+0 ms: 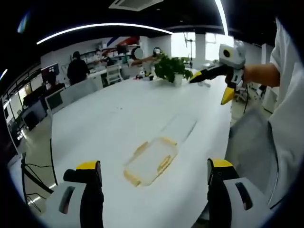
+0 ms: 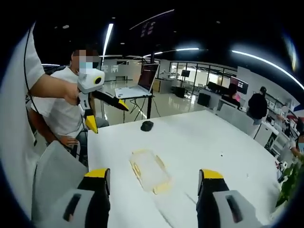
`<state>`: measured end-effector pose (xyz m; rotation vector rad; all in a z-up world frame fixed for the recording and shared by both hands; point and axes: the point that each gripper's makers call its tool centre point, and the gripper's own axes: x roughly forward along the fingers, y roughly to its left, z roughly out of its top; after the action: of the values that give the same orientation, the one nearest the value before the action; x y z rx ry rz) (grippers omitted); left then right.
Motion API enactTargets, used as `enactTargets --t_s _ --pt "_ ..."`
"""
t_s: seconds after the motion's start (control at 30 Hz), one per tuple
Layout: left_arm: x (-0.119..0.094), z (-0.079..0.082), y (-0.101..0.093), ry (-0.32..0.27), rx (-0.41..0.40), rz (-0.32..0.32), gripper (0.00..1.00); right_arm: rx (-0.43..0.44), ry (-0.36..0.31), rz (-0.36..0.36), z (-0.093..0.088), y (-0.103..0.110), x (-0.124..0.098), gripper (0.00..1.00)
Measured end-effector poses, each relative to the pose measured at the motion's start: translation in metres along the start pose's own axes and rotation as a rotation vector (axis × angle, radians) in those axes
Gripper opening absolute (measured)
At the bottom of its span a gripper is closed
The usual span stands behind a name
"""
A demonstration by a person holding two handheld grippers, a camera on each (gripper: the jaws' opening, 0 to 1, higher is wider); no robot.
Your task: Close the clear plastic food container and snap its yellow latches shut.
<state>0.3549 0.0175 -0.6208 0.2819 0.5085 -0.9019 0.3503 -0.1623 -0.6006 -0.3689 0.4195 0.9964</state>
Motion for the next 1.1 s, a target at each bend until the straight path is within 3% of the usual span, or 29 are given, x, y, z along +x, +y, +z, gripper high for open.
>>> enactTargets --t_s 0.13,0.3,0.4,0.53,0.6,0.73,0.87,1.1 --pt "0.008 -0.014 0.009 0.068 0.081 0.006 0.91 -0.027 -0.002 0.033 0.000 0.002 0.009 0.74" --pt "0.017 -0.015 0.008 0.066 0.130 -0.054 0.87 -0.047 0.009 0.039 -0.002 -0.002 0.018 0.72" --pt "0.022 -0.022 0.007 0.094 0.163 -0.091 0.87 -0.056 0.036 0.041 -0.009 -0.005 0.025 0.70" --pt "0.032 -0.039 0.011 0.180 0.234 -0.144 0.85 -0.059 0.054 0.047 -0.017 -0.010 0.034 0.69" --pt "0.037 -0.040 0.014 0.168 0.232 -0.166 0.83 -0.054 0.055 0.050 -0.018 -0.011 0.037 0.67" --pt "0.044 -0.051 0.030 0.220 0.264 -0.144 0.78 -0.051 0.073 0.072 -0.024 -0.010 0.044 0.67" --pt "0.049 -0.048 0.031 0.192 0.274 -0.175 0.76 -0.068 0.085 0.092 -0.027 -0.009 0.050 0.62" --pt "0.058 -0.056 0.036 0.203 0.316 -0.248 0.74 -0.087 0.098 0.083 -0.028 -0.020 0.057 0.61"
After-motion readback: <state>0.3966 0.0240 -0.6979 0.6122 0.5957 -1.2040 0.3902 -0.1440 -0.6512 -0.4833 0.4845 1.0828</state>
